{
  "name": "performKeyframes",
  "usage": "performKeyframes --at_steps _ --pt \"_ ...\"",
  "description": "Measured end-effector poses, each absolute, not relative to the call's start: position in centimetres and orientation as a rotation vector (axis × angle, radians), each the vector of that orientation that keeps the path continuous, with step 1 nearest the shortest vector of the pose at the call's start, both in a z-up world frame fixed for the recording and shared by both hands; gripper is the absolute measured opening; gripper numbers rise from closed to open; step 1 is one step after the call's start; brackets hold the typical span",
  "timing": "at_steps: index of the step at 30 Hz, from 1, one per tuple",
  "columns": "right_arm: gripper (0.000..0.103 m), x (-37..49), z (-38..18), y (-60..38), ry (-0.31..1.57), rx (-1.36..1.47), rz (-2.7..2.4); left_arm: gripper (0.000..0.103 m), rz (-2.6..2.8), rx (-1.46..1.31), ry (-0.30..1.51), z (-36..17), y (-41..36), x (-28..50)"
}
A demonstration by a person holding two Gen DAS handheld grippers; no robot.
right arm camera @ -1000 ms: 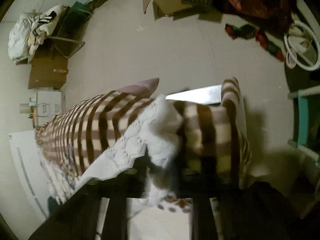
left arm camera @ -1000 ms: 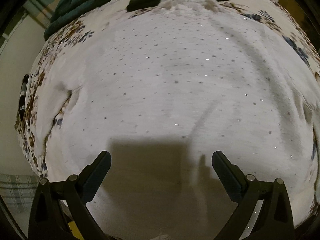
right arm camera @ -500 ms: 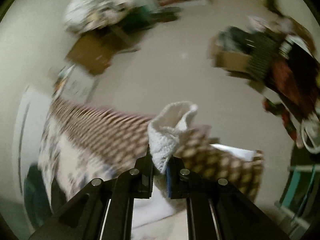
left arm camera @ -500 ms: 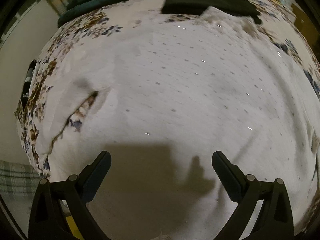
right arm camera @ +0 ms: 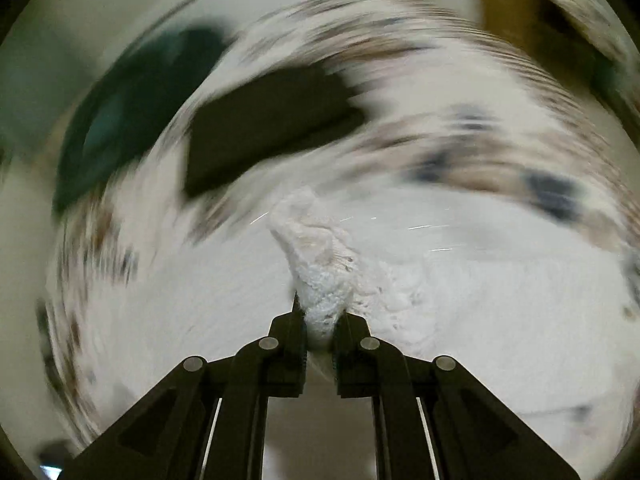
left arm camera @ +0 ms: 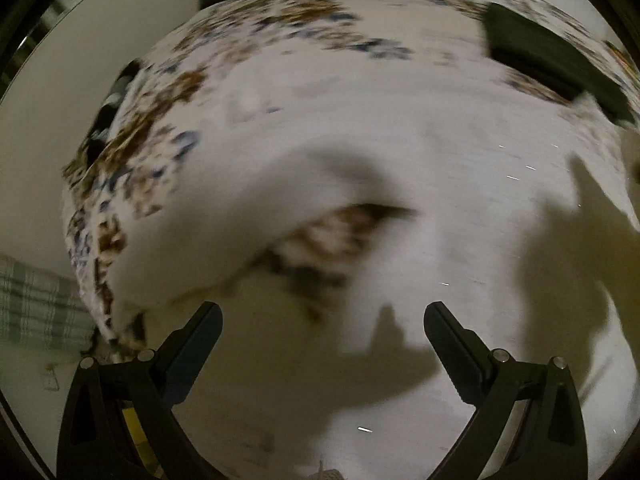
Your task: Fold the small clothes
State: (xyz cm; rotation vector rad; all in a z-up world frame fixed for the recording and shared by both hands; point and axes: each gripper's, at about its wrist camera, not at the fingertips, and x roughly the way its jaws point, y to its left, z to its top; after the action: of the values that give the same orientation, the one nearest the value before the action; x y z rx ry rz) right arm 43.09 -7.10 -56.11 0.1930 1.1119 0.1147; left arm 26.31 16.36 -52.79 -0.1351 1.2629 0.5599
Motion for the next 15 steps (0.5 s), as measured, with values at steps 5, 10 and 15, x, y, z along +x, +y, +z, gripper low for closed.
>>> performKeyframes --at_steps 5,10,15 --pt "0.010 43.1 -59.9 8.2 1.139 -0.033 0.316 0.103 0.630 -0.166 1.272 -53.7 21.0 25.1" --pt "0.013 41.9 -62.9 11.9 1.227 -0.104 0.324 0.103 0.637 -0.183 1.280 -54.3 23.2 25.0" --pt "0.060 41.1 -62.2 6.7 1.351 0.173 0.368 0.103 0.616 -0.227 1.272 -53.2 24.4 24.7"
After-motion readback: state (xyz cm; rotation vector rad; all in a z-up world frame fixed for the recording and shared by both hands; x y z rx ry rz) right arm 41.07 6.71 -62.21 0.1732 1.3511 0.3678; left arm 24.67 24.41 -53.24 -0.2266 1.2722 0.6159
